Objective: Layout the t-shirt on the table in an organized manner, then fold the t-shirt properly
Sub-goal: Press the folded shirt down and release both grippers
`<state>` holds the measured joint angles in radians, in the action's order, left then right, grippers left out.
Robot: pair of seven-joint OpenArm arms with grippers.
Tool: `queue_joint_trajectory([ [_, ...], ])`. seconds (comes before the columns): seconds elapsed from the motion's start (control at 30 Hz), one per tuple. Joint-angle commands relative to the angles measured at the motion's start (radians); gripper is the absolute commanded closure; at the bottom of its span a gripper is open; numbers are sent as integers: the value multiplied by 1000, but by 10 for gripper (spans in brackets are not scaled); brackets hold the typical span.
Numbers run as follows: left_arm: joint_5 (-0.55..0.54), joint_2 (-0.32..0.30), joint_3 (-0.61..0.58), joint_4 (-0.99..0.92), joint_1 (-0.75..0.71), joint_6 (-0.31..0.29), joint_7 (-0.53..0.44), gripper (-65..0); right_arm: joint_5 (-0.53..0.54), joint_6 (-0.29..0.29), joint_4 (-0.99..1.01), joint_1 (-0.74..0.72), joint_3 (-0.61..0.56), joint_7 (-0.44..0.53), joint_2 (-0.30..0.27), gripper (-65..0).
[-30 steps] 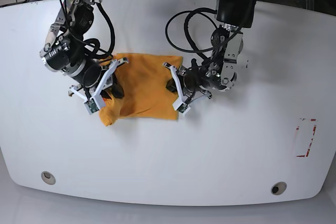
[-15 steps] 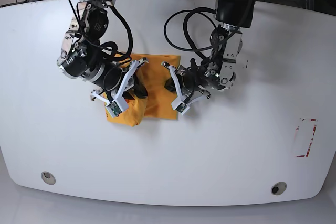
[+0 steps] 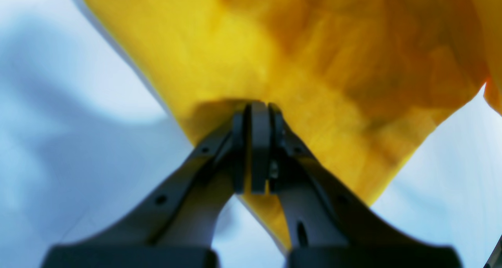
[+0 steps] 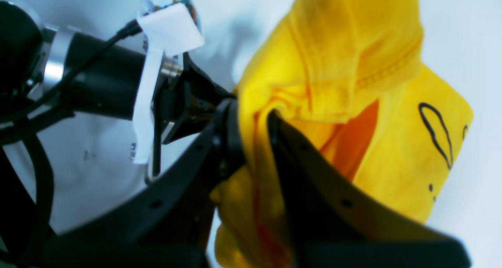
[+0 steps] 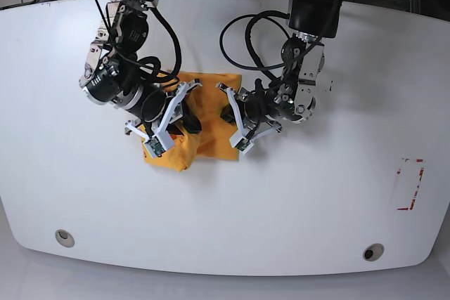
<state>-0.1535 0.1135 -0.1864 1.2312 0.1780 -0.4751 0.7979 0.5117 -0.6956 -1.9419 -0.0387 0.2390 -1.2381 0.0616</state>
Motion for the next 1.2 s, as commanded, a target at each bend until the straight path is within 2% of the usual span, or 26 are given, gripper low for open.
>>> queue_joint_trajectory([
  [0.0,52,2,-5,-8,-1,6,68,0,26,-3,0,-22,-5,27,22,-27],
  [0.13,50,2,-5,-8,-1,6,68,0,26,-3,28,-34,-5,27,42,-29],
  [0.23,48,2,-5,-8,-1,6,68,0,26,-3,48,-39,-5,27,45,-82],
  [0.37,47,2,-5,-8,-1,6,68,0,26,-3,65,-42,-5,28,47,-241],
  [0.4,47,2,-3,-6,-1,5,68,0,26,-3,66,-42,-5,28,47,-312],
  [0.5,47,1,-3,-6,-1,5,68,0,26,-3,66,-42,-5,30,47,-455],
  [0.6,45,1,-3,-6,-1,3,68,0,26,-3,65,-42,-3,30,47,-560],
  [0.63,45,1,-3,-4,1,3,68,0,28,-3,63,-42,-3,30,47,-577],
  [0.87,45,2,-2,34,1,2,68,0,34,-3,60,-39,-3,28,47,-590],
  [1.17,45,4,23,124,-1,0,73,-175,34,-3,60,-36,4,28,24,-590],
])
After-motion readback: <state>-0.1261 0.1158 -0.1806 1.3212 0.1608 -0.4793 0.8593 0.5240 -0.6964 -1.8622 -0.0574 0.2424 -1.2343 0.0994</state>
